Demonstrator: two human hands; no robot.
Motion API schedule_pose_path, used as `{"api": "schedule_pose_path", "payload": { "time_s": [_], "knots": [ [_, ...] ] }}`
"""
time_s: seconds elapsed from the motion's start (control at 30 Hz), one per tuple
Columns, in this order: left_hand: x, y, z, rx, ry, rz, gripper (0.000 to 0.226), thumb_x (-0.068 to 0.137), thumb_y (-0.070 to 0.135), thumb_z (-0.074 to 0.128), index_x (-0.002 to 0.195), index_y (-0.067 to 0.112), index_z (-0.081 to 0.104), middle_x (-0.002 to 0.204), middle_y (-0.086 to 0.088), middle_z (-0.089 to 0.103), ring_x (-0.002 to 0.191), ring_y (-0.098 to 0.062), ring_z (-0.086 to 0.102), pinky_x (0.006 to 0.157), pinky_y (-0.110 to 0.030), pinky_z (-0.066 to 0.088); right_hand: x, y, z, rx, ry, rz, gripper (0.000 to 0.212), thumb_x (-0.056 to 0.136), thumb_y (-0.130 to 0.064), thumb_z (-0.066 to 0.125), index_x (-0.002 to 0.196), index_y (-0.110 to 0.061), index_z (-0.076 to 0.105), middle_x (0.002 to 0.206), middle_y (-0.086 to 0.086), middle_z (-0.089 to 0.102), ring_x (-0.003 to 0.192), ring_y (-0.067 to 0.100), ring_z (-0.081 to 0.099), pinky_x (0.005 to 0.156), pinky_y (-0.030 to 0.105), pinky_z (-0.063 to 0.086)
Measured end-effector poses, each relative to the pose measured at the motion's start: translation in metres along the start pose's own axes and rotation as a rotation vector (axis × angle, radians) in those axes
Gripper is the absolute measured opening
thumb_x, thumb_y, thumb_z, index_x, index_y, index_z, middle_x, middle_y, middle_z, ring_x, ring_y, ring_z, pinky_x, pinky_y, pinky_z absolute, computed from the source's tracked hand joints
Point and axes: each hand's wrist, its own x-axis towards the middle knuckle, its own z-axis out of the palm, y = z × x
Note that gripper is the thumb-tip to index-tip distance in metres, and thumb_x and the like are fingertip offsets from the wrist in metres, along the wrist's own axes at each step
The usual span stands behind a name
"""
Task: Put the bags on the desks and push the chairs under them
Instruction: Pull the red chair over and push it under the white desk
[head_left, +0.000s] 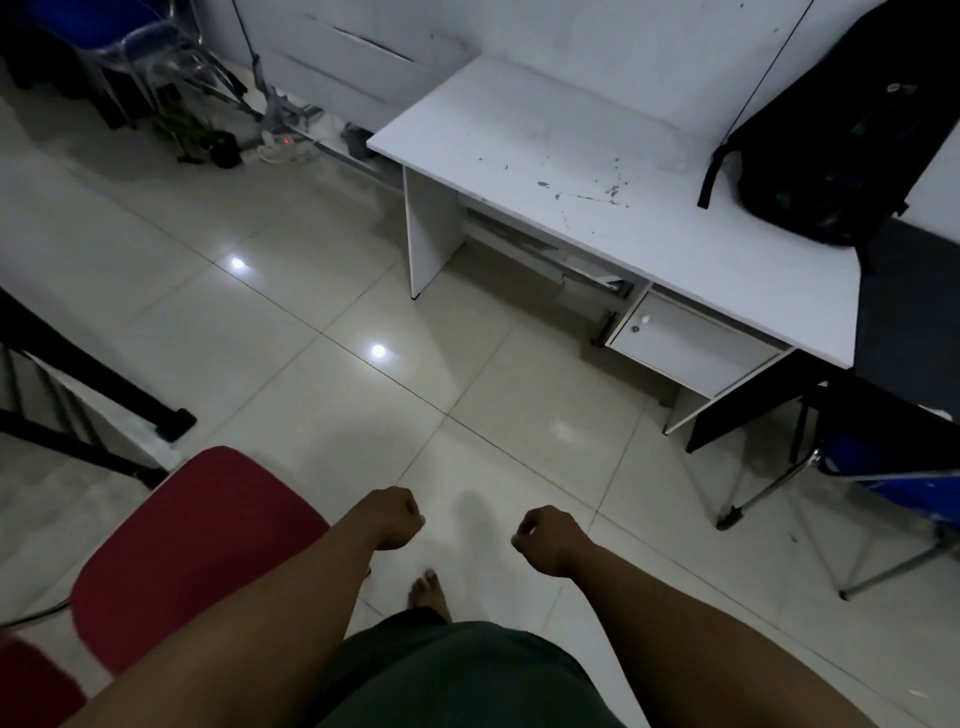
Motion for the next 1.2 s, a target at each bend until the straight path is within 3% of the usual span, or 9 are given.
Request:
{"api": "schedule_pose_path", "payload": {
  "time_s": [0.27, 0.4, 0.5, 0.67, 0.87, 0.97, 1.03, 1.1, 1.2],
  "knots": [
    [-0.049, -0.028, 0.045, -0.044, 0.036, -0.053, 0.035, 0.098, 0.034, 0.052, 0.124, 0.012, 0.059, 0.135, -0.004, 0.057, 0.123, -0.021, 0.053, 0.101, -0.030, 0.044, -0.046, 0.041, 0.043, -0.057, -0.007, 0.033, 0.029, 0.092, -0.027, 0.057, 0.106, -0.004, 0.068, 0.112, 0.012, 0.068, 0.103, 0.025, 0.063, 0.085, 0.033, 0.052],
    [-0.084, -0.036, 0.079, -0.067, -0.004, -0.071, 0.035, 0.098, 0.035, 0.052, 0.123, 0.012, 0.059, 0.134, -0.005, 0.057, 0.122, -0.022, 0.053, 0.100, -0.029, 0.044, -0.077, 0.049, 0.073, -0.058, -0.043, 0.013, 0.032, 0.091, -0.024, 0.055, 0.102, 0.003, 0.068, 0.106, 0.017, 0.070, 0.095, 0.028, 0.064, 0.075, 0.032, 0.048],
    [-0.111, -0.047, 0.100, -0.088, -0.012, -0.084, 0.033, 0.097, 0.037, 0.053, 0.119, 0.015, 0.061, 0.134, -0.004, 0.058, 0.122, -0.021, 0.054, 0.101, -0.029, 0.043, -0.098, 0.050, 0.095, -0.074, -0.081, -0.004, 0.029, 0.093, -0.025, 0.055, 0.091, 0.002, 0.065, 0.098, 0.015, 0.067, 0.101, 0.031, 0.064, 0.075, 0.032, 0.048],
    [-0.143, -0.070, 0.117, -0.140, 0.039, -0.115, 0.023, 0.093, 0.034, 0.058, 0.105, 0.015, 0.065, 0.127, -0.001, 0.061, 0.118, -0.019, 0.056, 0.098, -0.027, 0.045, -0.117, 0.046, 0.121, -0.123, -0.089, -0.029, 0.036, 0.094, -0.026, 0.055, 0.113, 0.003, 0.066, 0.114, 0.017, 0.069, 0.107, 0.029, 0.063, 0.090, 0.038, 0.053],
    [-0.169, -0.102, 0.120, -0.180, 0.092, -0.153, 0.023, 0.095, 0.030, 0.058, 0.104, 0.010, 0.066, 0.124, 0.007, 0.055, 0.119, -0.019, 0.055, 0.096, -0.022, 0.042, -0.124, 0.030, 0.148, -0.175, -0.108, -0.070, 0.034, 0.095, -0.027, 0.054, 0.113, -0.001, 0.067, 0.116, 0.013, 0.068, 0.108, 0.027, 0.062, 0.090, 0.035, 0.051],
    [-0.179, -0.120, 0.118, -0.210, 0.084, -0.186, 0.027, 0.095, 0.034, 0.057, 0.108, 0.013, 0.067, 0.119, -0.003, 0.064, 0.110, -0.020, 0.059, 0.092, -0.025, 0.045, -0.128, 0.015, 0.166, -0.234, -0.133, -0.090, 0.026, 0.093, -0.025, 0.054, 0.087, -0.003, 0.066, 0.092, 0.011, 0.067, 0.086, 0.023, 0.062, 0.081, 0.035, 0.052],
    [-0.186, -0.132, 0.116, -0.226, 0.103, -0.183, 0.029, 0.095, 0.033, 0.057, 0.111, 0.012, 0.068, 0.121, -0.005, 0.065, 0.111, -0.022, 0.060, 0.091, -0.024, 0.045, -0.130, 0.004, 0.178, -0.287, -0.144, -0.103, 0.029, 0.091, -0.024, 0.052, 0.069, -0.005, 0.052, 0.074, 0.007, 0.053, 0.068, 0.020, 0.049, 0.068, 0.032, 0.044],
    [-0.195, -0.147, 0.113, -0.232, 0.112, -0.180, 0.030, 0.096, 0.032, 0.055, 0.113, 0.011, 0.068, 0.122, -0.006, 0.064, 0.112, -0.023, 0.059, 0.090, -0.025, 0.045, -0.134, -0.013, 0.192, -0.308, -0.151, -0.122, 0.026, 0.091, -0.024, 0.052, 0.075, -0.004, 0.054, 0.076, 0.005, 0.051, 0.072, 0.020, 0.047, 0.065, 0.028, 0.038],
    [-0.210, -0.180, 0.110, -0.245, 0.135, -0.175, 0.030, 0.096, 0.031, 0.054, 0.112, 0.010, 0.068, 0.120, -0.007, 0.065, 0.109, -0.023, 0.060, 0.088, -0.026, 0.045, -0.139, -0.045, 0.220, -0.358, -0.158, -0.146, 0.033, 0.092, -0.025, 0.052, 0.063, -0.012, 0.042, 0.066, 0.000, 0.046, 0.073, 0.020, 0.048, 0.056, 0.027, 0.035]
  ]
}}
